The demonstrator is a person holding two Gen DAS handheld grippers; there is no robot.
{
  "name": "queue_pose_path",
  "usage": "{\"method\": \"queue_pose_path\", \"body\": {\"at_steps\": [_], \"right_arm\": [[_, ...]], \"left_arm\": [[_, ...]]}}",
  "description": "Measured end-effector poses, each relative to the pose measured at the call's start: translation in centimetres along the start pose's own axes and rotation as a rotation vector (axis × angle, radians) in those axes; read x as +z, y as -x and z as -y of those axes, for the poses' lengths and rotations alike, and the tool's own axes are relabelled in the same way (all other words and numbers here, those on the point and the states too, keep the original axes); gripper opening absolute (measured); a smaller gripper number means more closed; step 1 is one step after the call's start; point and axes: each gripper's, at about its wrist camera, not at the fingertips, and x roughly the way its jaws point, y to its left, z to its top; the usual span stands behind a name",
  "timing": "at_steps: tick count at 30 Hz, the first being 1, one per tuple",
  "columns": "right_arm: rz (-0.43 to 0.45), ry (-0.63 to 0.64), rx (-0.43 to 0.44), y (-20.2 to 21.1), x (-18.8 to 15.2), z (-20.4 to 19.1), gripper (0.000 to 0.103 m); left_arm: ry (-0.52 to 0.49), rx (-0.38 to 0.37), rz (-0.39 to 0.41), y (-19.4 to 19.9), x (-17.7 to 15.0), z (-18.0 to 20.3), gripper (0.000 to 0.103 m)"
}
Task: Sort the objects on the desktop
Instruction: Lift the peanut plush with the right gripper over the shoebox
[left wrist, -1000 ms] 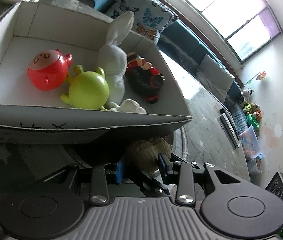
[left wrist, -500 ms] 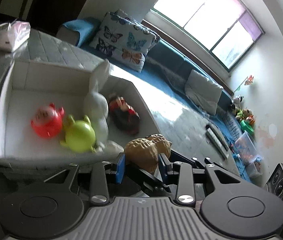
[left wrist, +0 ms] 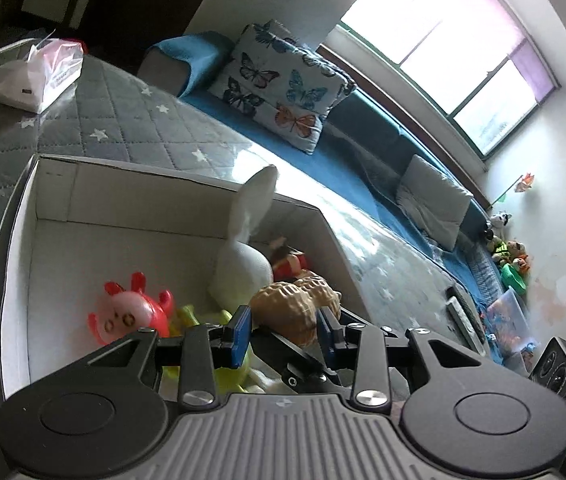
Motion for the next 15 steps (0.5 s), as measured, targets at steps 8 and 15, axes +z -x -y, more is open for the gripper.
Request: {"method": "queue_pose_path", "body": {"at_steps": [8, 15], "right_arm": [[-0.051, -0.003, -0.020, -2.0, -0.3, 0.6, 0.069], [-0.066, 0.010, -0.025, -1.4, -0.5, 0.6, 0.077]], "left_arm": [[0.008, 0.020, -0.041, -2.4, 0.2, -1.1, 0.034], [-0.017, 0.035, -0.049, -2.9, -0.2, -0.6, 0.036]]}}
